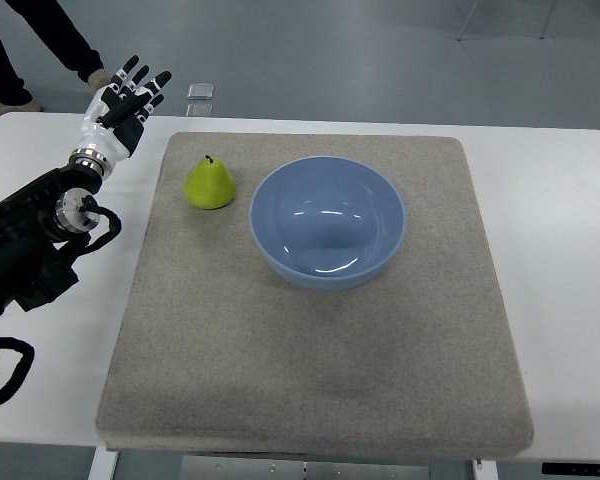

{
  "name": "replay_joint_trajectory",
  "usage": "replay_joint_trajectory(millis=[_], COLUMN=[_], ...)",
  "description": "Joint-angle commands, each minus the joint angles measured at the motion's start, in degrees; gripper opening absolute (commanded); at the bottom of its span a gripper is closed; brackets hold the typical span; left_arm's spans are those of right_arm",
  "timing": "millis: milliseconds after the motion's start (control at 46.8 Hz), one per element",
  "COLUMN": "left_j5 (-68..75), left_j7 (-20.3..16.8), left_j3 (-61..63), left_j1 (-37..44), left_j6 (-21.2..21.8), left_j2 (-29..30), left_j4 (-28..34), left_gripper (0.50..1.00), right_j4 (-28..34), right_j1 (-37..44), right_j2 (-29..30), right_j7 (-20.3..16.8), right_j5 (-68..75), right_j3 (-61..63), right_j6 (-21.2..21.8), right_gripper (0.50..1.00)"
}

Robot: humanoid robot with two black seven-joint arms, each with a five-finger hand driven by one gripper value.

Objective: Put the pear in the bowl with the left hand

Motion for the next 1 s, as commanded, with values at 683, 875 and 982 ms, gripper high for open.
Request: replay_joint_trajectory(millis=[683, 875, 982], left_j5=[31.0, 44.9, 51.4], left_j7=[0.0, 0.0, 0.0], left_j3=[14.6, 14.6, 14.6], left_j1=[-10.6, -13.2, -14.8], left_j6=[-18.2, -18.6, -18.7], left_j2=[14.4, 19.5, 22.1], left_j4=[-5.1, -15.5, -21.6], left_gripper=[0.99, 0.99, 0.988], right_j4=[0.0, 0.0, 0.0], right_j1=[0.0, 0.0, 0.0], right_j2=[0.0, 0.0, 0.0], right_j7=[0.0, 0.0, 0.0], right_j5=[0.1, 0.0, 0.1], right_j3=[0.0, 0.0, 0.0], right_j6=[0.0, 0.0, 0.0], right_gripper=[0.924, 0.924, 0.924])
